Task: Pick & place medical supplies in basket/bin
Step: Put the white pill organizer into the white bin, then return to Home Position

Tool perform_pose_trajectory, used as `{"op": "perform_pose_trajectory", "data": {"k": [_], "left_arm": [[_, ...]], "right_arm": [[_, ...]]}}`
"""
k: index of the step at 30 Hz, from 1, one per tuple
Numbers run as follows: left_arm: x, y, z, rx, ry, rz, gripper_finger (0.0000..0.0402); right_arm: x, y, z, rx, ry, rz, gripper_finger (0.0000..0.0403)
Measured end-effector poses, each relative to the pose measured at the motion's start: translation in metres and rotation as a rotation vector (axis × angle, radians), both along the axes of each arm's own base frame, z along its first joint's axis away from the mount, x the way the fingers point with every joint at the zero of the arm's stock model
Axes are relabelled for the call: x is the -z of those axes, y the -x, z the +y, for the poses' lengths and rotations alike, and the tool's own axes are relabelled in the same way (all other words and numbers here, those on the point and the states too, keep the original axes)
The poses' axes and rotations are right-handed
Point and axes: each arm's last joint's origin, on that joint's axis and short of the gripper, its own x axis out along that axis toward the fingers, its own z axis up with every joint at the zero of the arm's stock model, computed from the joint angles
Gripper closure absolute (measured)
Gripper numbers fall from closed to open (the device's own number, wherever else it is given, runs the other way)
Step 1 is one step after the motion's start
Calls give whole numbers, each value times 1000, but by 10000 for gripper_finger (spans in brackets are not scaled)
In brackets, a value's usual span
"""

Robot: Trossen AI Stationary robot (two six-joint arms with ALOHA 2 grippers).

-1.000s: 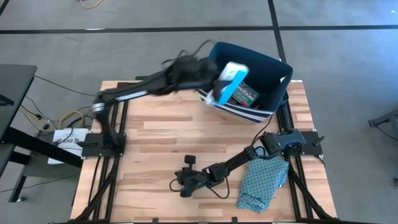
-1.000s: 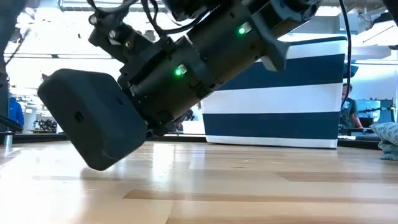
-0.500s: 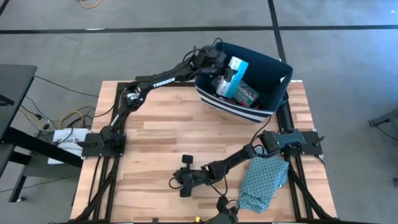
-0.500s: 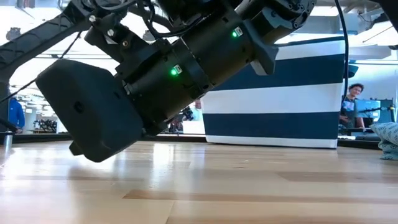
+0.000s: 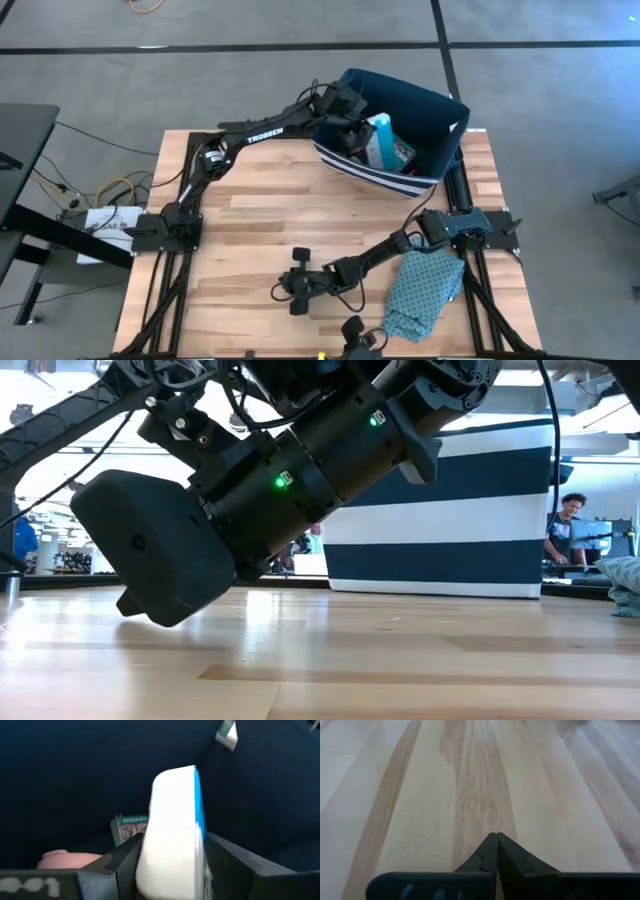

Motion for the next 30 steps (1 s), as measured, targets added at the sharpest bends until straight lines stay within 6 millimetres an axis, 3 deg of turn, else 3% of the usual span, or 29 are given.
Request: {"op": "perform_pose_trajectory", "data": {"k": [3,5,9,13,17,24,30], "left_arm": [[-1,-1,-2,-9,-13,12,195],[-13,0,-2,-19,-14,-24,190],[-54,4,-4,-1,-19,-131,190],[-98,23,-15,34,-7,-298,191],[-147,55,-31,87,14,-362,191],[-204,117,-79,152,-38,-284,191],[-240,195,-130,84,-208,-100,191]], "right_arm": [[0,0,0,0,2,5,403],[1,0,0,0,4,10,403],[1,1,-2,5,10,19,403],[1,-1,-5,14,8,11,403],[1,1,0,16,19,11,403],[-6,15,22,78,229,-11,403],[-68,24,24,148,288,-45,403]]}}
